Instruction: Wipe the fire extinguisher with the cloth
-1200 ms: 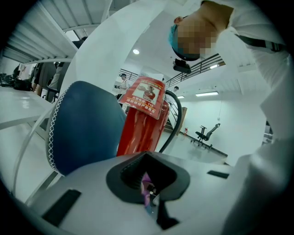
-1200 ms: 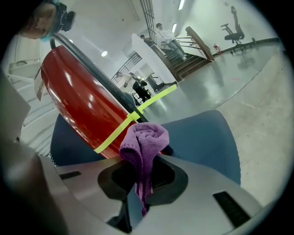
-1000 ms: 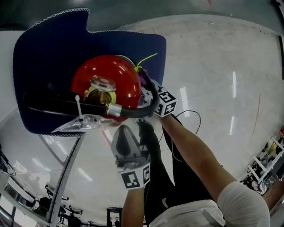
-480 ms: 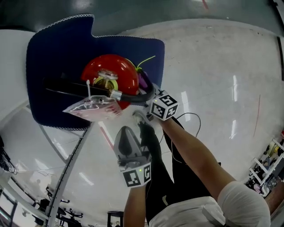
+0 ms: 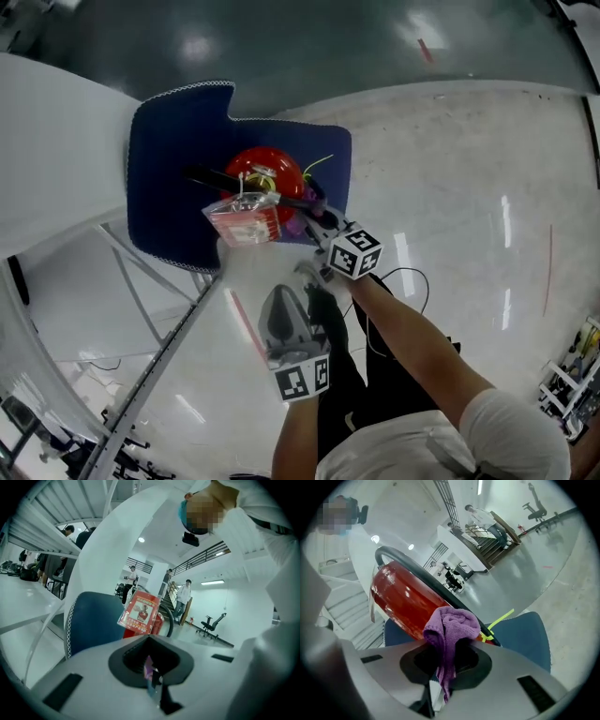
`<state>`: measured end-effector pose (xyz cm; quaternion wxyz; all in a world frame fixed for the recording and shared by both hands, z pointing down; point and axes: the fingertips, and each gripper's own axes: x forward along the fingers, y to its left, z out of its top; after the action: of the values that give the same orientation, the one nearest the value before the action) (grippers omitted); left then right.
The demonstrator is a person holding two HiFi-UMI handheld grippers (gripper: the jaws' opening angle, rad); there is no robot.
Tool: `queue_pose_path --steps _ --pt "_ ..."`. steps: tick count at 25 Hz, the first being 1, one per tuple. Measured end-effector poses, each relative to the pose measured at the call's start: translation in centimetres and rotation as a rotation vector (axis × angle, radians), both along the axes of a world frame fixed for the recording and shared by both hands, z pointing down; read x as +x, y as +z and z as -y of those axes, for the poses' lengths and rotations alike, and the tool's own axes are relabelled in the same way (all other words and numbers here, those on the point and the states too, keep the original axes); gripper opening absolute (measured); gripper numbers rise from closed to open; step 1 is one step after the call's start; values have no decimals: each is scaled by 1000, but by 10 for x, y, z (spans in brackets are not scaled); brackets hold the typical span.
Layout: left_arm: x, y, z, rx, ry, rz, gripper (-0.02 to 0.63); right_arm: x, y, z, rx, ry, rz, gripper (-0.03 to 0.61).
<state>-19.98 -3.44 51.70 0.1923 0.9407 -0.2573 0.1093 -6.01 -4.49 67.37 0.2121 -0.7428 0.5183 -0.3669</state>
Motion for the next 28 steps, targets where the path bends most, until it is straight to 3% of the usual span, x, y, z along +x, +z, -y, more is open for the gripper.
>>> queue_pose_path --steps 6,13,28 --pt "-12 -36 -2 -30 -22 -36 5 -1 -54 4 28 -10 -27 52" --pt "-18 -79 -18 -14 25 -48 5 -12 -115 -2 38 -22 -34 52" --pt "-31 -139 7 43 -29 -88 5 -26 -187 -4 49 -109 -70 52"
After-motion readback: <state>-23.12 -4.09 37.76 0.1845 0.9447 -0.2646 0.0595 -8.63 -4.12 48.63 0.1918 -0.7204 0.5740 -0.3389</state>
